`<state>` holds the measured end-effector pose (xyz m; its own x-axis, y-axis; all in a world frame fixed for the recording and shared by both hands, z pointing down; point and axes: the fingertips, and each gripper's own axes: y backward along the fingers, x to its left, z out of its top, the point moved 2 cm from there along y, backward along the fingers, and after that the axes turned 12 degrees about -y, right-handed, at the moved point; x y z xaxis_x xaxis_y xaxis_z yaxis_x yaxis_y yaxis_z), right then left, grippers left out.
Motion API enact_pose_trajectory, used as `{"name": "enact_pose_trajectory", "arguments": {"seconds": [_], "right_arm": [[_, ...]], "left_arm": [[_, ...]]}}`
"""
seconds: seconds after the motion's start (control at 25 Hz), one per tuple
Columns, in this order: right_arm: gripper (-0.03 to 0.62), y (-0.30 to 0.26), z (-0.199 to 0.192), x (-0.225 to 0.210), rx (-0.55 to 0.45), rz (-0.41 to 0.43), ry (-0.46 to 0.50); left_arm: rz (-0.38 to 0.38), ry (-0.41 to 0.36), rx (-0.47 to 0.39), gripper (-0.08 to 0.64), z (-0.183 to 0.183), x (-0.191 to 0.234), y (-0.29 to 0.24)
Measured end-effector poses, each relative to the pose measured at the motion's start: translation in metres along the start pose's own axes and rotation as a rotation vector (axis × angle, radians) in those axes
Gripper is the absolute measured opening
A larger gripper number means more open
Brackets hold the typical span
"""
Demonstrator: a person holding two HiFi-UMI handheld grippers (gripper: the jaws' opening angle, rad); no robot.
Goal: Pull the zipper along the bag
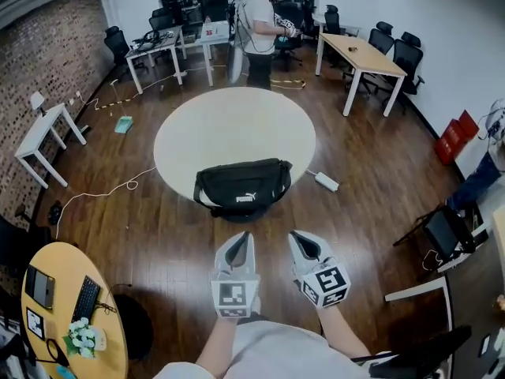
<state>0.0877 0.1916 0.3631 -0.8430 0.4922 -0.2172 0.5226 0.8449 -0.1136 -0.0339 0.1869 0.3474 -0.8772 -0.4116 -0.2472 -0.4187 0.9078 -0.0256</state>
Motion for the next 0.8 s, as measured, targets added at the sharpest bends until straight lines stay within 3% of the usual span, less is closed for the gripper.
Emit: {"name": "enact_pose_trajectory", "arguments": {"seconds": [0.2,0.4,0.8], "right_arm": [[-0.009,-0.074,0.030,-0.030,-0.005,-0.056,0.043],[-0.009,-0.116,0.027,-0.078,0.036,-0.108,0.016],[-0.009,-0.212,0.020,-0.224,0.107,-0.162,-0.027]], "left_arm": [[-0.042,0.014,-0.013,0.018,-0.005,0.048,-0.076],[-0.091,0.037,0.026,0.018,-0.026,0.057,-0.134],[-0.130,-0.004,0.110,0.018,-0.063,0.067,-0.267]]}}
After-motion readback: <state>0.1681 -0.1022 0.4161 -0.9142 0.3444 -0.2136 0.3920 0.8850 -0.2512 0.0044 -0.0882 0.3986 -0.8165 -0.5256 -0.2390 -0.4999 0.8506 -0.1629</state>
